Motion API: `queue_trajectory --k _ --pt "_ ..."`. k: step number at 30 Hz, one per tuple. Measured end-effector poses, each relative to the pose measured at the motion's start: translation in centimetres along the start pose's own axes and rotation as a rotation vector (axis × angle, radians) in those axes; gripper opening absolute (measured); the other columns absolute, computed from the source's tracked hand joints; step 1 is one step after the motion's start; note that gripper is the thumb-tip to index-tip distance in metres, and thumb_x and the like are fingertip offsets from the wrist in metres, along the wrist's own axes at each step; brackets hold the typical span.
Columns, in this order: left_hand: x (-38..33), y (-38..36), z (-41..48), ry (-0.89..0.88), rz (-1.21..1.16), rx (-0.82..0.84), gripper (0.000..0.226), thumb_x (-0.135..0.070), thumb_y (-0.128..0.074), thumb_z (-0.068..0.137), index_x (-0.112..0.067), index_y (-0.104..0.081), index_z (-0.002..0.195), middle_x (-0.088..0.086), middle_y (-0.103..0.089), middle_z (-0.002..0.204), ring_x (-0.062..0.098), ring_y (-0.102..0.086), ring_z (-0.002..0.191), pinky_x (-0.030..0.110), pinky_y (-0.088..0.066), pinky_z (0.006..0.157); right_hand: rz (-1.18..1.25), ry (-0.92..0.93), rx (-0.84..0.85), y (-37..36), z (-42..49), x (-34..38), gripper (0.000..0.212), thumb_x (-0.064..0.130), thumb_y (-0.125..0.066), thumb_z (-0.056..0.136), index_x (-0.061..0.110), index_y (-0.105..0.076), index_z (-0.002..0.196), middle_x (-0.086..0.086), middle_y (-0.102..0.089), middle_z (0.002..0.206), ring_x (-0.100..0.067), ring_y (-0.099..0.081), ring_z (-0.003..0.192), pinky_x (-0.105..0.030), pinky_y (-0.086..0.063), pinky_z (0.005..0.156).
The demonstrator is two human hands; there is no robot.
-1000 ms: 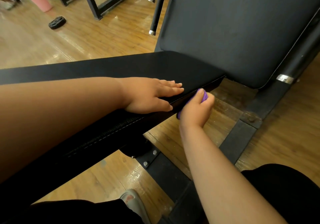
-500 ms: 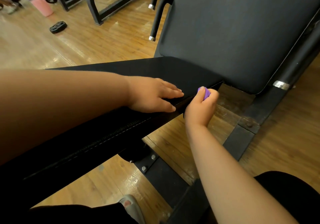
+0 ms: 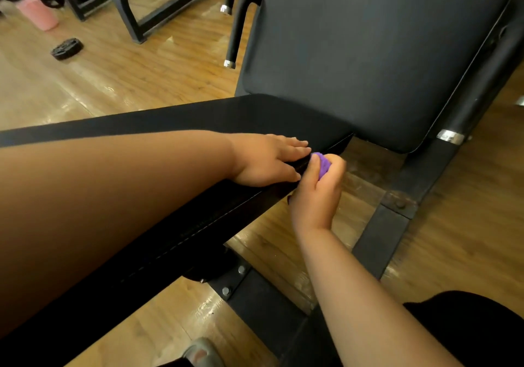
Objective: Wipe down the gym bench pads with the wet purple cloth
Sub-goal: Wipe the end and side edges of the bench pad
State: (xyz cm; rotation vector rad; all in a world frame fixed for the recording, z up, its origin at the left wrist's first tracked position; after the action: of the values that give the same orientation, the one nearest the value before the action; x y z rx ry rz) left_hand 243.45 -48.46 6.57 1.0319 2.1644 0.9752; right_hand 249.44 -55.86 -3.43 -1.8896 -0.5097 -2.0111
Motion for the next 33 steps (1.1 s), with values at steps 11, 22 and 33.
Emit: queue_trajectory --k 11,22,33 --pt "0.1 -0.1 0.1 -0.012 -0.040 -0.001 0.061 -0.037 -0.041 0.102 -0.027 -0.011 0.155 -0.013 -0.006 0.162 0.002 0.002 0.147 0.022 0.000 0.116 -0.012 0.048 -0.003 0.2 0.6 -0.1 0.003 0.016 -0.045 0.101 0.015 -0.044 0.098 0.014 -0.046 0.084 0.009 -0.048 0.073 -0.005 -0.034 0.060" --pt "0.1 -0.2 0.0 -0.007 -0.038 0.007 0.061 -0.036 -0.041 0.102 -0.028 -0.011 0.154 -0.013 -0.005 0.162 0.003 0.003 0.147 0.027 0.000 0.119 -0.033 0.099 -0.028 0.0 1.6 -0.9 0.004 0.018 -0.044 0.101 0.017 -0.043 0.098 0.012 -0.047 0.084 -0.002 -0.046 0.073 -0.006 -0.035 0.060" --pt "-0.1 -0.1 0.0 0.000 -0.031 0.018 0.061 -0.037 -0.041 0.102 -0.031 -0.011 0.154 -0.014 -0.004 0.162 0.003 0.003 0.147 0.030 -0.001 0.121 0.012 0.046 -0.042 0.0 1.6 -1.6 0.005 0.022 -0.043 0.101 0.017 -0.043 0.100 0.000 -0.052 0.090 -0.007 -0.048 0.075 -0.009 -0.037 0.062"
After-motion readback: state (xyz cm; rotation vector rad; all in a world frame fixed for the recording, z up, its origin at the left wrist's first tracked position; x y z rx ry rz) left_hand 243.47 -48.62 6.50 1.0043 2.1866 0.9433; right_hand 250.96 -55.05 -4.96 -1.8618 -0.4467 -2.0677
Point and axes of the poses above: each hand's wrist, its own z-axis towards the middle knuckle, its own y-axis out of the back of the hand, x = y × z, the point moved 5 cm from there along z, towards the middle knuckle
